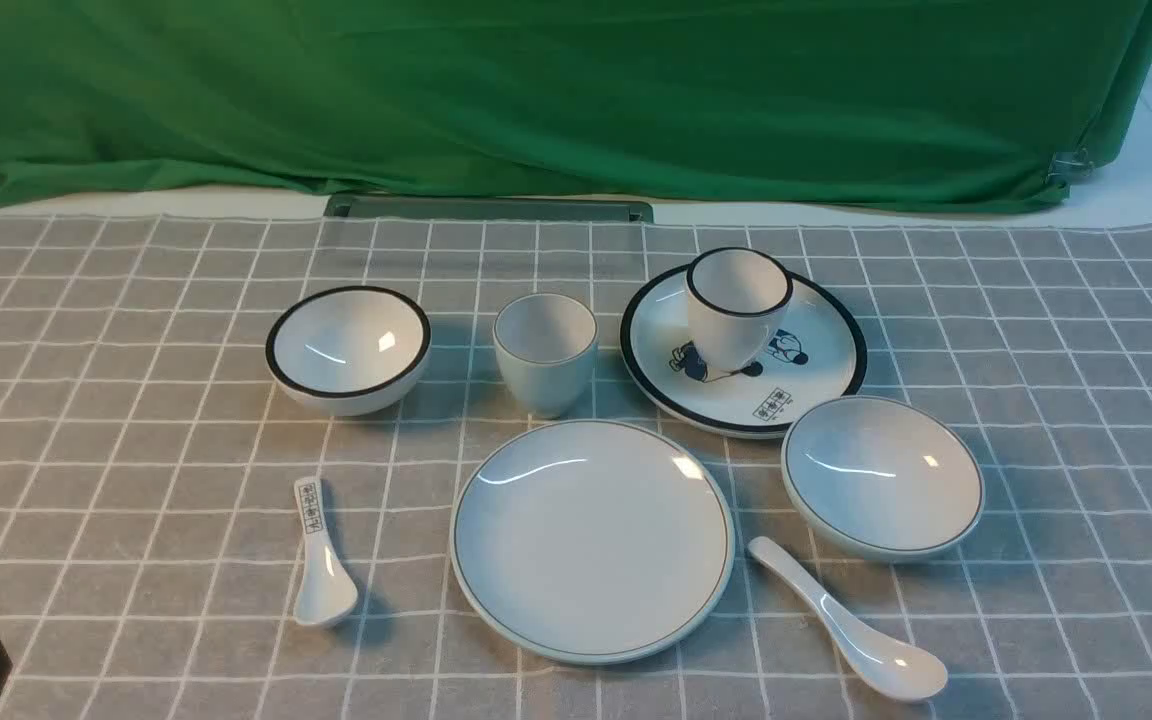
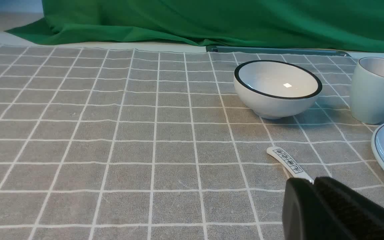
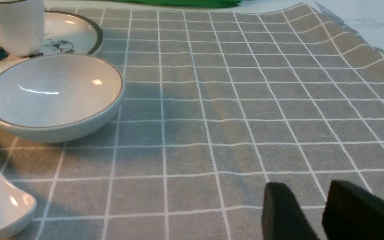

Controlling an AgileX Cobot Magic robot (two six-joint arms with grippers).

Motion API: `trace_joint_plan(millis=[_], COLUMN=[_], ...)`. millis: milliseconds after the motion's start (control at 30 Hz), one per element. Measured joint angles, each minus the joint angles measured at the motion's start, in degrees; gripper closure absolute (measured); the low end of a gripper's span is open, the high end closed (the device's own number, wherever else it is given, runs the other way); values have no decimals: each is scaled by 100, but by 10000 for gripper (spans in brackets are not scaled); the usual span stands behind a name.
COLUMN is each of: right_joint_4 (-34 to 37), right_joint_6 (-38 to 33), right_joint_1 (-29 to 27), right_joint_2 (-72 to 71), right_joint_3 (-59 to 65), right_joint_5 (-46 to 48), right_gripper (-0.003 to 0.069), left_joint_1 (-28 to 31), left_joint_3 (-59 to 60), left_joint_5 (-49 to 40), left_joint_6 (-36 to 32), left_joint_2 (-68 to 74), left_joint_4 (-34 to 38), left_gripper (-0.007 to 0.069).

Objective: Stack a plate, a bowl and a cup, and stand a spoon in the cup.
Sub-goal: Use the right arm to grab a blue rice bowl

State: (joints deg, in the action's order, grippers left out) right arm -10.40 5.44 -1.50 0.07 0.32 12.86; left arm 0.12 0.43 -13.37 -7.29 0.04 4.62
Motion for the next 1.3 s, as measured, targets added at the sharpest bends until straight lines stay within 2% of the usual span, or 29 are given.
trace_joint_plan(millis=[867,967,1000,1033,1133,1233,1300], right_joint_4=[0,0,0,0,0,0,0], right_joint_6=[0,0,0,0,0,0,0], right_joint_1=[0,0,0,0,0,0,0], right_joint_2=[0,0,0,0,0,0,0], right_joint_3=[0,0,0,0,0,0,0], right_joint_5=[-5,-5,-5,-5,-5,-5,-5], right_gripper=[417,417,417,417,417,417,417], left_joint_1=[0,0,0,0,0,0,-12], left_joint_3=[0,0,0,0,0,0,-81], left_joint_5=[36,339,545,896,1407,1736,1586], left_joint_6=[0,193,347,693,1136,1442,1602], left_joint_2=[0,0,0,0,0,0,0], left_joint_4=[6,519,843,1519,2316,2579,2607], left_gripper=[607,607,607,607,607,607,607])
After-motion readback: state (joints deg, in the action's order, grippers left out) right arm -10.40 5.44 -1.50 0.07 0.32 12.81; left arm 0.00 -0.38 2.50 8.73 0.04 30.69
